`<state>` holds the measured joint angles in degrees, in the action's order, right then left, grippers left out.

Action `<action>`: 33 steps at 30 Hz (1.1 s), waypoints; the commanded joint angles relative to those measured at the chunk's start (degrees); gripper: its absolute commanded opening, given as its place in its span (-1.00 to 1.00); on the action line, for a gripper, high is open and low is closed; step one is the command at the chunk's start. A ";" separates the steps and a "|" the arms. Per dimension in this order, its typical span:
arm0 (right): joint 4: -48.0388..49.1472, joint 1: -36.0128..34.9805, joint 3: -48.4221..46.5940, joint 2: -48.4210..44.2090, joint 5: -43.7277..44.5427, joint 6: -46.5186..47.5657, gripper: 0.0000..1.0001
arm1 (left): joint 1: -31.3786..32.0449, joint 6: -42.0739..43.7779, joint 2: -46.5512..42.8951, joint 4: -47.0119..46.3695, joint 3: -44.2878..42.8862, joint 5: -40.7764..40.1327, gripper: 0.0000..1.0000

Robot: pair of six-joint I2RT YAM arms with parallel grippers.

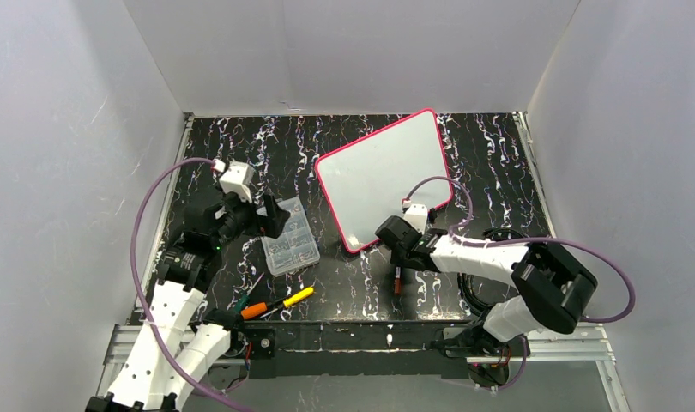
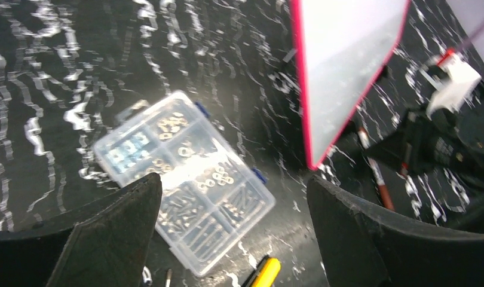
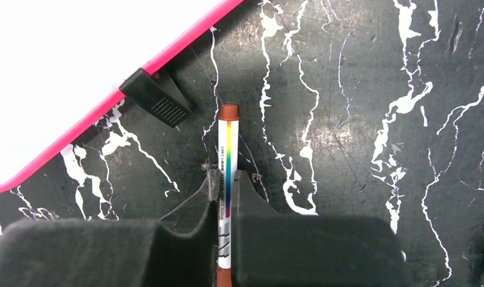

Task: Write a sentence on the whiteboard
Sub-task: Open the whiteboard marker at the center of the board.

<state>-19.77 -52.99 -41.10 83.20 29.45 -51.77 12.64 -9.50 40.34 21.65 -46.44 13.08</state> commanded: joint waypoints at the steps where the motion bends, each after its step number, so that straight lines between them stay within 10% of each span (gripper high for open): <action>1: 1.02 -0.27 1.98 -4.21 -0.09 -3.11 -0.90 | 7.49 0.18 -0.42 2.25 -0.03 3.00 0.75; 19: 16.16 -0.25 -0.26 -28.88 -10.17 -3.43 -0.97 | 40.50 -26.87 5.83 -13.63 1.51 -4.60 0.63; 33: 19.24 -0.27 -2.57 -33.76 -12.99 -4.07 -0.97 | 47.76 -30.35 20.49 -24.14 -0.20 -7.44 0.38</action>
<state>-3.05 -53.01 -41.80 50.48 17.06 -55.37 58.98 -39.66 59.66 -0.01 -43.97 7.77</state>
